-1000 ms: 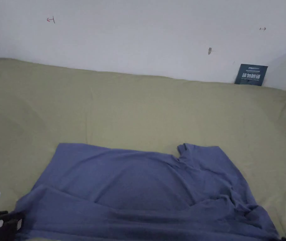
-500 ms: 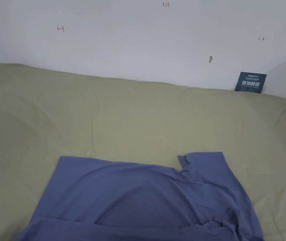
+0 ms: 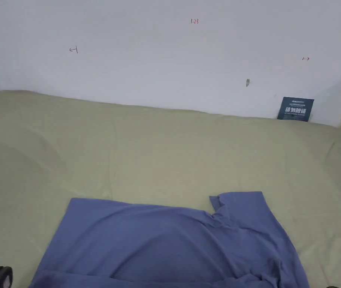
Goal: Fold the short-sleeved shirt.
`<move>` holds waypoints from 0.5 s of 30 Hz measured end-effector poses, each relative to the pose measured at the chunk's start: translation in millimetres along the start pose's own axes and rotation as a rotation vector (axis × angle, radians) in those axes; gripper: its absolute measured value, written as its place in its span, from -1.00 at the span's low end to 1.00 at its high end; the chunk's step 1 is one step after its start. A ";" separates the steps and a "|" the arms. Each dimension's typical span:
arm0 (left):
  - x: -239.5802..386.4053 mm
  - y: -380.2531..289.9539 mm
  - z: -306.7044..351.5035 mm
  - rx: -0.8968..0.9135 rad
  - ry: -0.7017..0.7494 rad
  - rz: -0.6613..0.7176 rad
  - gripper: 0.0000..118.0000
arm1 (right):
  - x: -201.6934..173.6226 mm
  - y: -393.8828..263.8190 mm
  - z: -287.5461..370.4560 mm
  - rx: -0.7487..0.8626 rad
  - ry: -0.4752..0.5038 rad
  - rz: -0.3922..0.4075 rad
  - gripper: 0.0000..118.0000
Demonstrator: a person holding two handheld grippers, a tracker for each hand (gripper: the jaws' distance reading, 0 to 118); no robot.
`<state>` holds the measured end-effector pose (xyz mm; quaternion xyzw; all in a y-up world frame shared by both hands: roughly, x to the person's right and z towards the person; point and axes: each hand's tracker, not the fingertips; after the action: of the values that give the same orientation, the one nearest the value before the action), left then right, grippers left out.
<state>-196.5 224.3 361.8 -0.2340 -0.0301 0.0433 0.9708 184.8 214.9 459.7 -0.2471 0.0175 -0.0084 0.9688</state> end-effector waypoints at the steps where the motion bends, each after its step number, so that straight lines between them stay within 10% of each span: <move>1: 4.9 -4.1 -4.4 0.002 0.021 -0.023 -1.00 | -5.3 -0.3 -2.0 0.018 -0.013 0.028 -1.00; 9: 13.2 42.3 -90.6 -0.112 -0.083 -0.080 -0.88 | -18.4 9.9 -33.4 -0.054 0.049 0.108 -1.00; 12: 4.4 70.7 -177.8 -0.255 -0.112 -0.060 0.59 | -13.8 16.0 -44.9 -0.068 0.068 0.079 -1.00; 15: -3.3 83.2 -267.8 -0.426 -0.146 -0.068 0.70 | -6.8 20.2 -57.3 -0.086 0.068 0.078 -1.00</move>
<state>-184.5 176.8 85.6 -0.4290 -0.1167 0.0202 0.8955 176.0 205.3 399.9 -0.2872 0.0602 0.0220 0.9557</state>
